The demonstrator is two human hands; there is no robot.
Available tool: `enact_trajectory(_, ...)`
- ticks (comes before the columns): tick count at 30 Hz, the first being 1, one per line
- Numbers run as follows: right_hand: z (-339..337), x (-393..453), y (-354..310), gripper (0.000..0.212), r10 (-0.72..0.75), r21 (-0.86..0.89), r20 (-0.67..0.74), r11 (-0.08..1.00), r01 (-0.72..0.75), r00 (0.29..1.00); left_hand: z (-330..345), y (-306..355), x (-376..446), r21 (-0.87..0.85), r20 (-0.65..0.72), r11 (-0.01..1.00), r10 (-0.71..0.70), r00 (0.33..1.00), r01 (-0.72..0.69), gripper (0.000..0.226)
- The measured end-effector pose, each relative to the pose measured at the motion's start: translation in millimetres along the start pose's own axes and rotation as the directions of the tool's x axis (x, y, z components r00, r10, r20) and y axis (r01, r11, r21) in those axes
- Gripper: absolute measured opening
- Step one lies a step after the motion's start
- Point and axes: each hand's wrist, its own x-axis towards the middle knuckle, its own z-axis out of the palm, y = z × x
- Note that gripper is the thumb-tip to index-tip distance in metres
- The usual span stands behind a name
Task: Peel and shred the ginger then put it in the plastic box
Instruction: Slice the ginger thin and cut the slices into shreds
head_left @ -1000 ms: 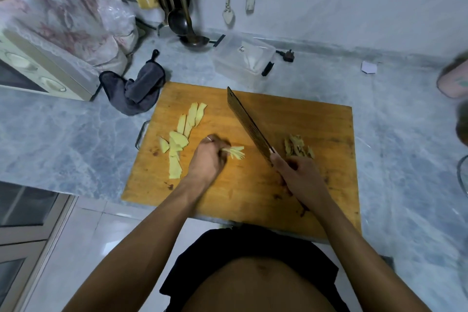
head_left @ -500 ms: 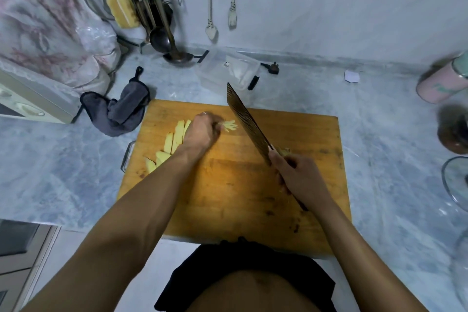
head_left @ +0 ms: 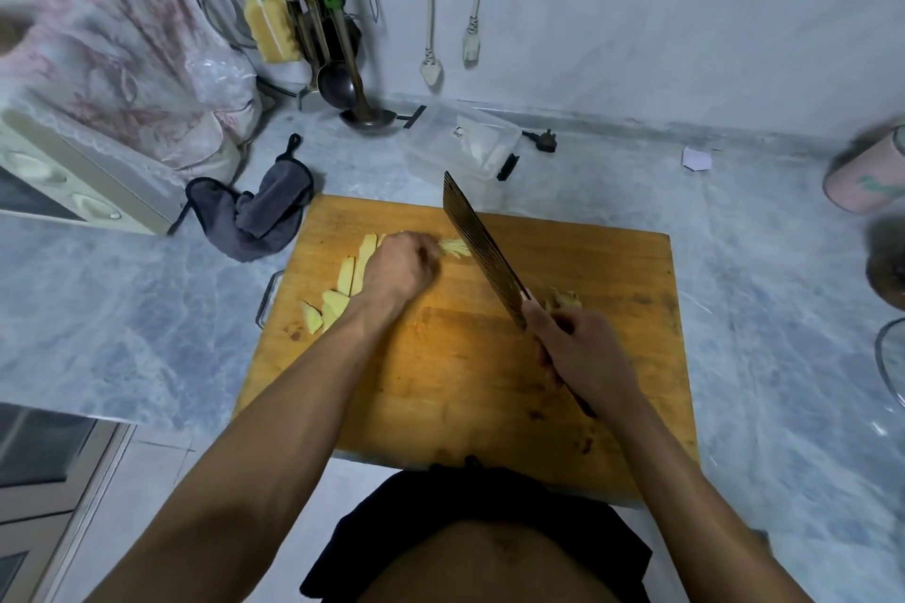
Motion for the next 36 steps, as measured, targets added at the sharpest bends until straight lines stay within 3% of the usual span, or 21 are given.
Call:
enact_trajectory(3,1.5,-1.9,-0.5,0.060,-0.032,-0.024,-0.001,0.999,0.032,0.999,1.4,-3.4,-13.1,-0.034,-0.004,0.999,0.007,1.000,-0.007,0.036)
enact_trajectory(7,8.1,-5.1,-1.9,0.063,-0.015,-0.050,0.033,0.999,0.017,0.999,2.5,-14.2,-58.7,-0.249,-0.153,0.969,-0.042,0.987,0.003,0.018)
enact_trajectory(10,15.2,-7.9,-3.9,0.062,0.007,-0.022,0.081,1.000,-0.005,0.997,5.1,-32.8,-97.4,-0.346,-0.221,0.935,-0.158,0.962,0.074,0.018)
enact_trajectory(13,26.9,-10.1,-6.1,0.065,0.009,-0.016,0.123,1.000,-0.008,0.992,1.1,-56.3,-124.9,-0.372,-0.264,0.909,-0.296,0.918,0.186,0.019)
enact_trajectory(16,38.8,-13.3,-11.1,0.062,0.029,-0.010,0.173,1.000,-0.028,0.984,-5.2,-77.5,-139.5,-0.289,-0.311,0.906,-0.394,0.865,0.309,0.019)
enact_trajectory(22,53.0,-17.6,-13.9,0.069,0.008,-0.014,0.256,1.000,-0.004,0.967,2.5,-93.4,-146.2,-0.205,-0.218,0.828,-0.559,0.800,0.522,0.051)
enact_trajectory(27,54.7,-22.6,-12.2,0.069,-0.017,-0.021,0.264,0.999,0.024,0.964,8.4,-82.5,-141.6,-0.162,-0.253,0.823,-0.568,0.783,0.545,0.026)
enact_trajectory(31,50.0,-26.3,-9.1,0.066,0.004,-0.022,0.247,1.000,0.001,0.969,1.1,-79.1,-137.0,-0.276,-0.172,0.755,-0.648,0.742,0.595,0.023)
enact_trajectory(36,41.8,-31.3,-1.5,0.065,0.010,-0.002,0.221,1.000,-0.010,0.975,4.8,-82.6,-144.1,-0.543,-0.146,0.685,-0.646,0.749,0.486,0.020)
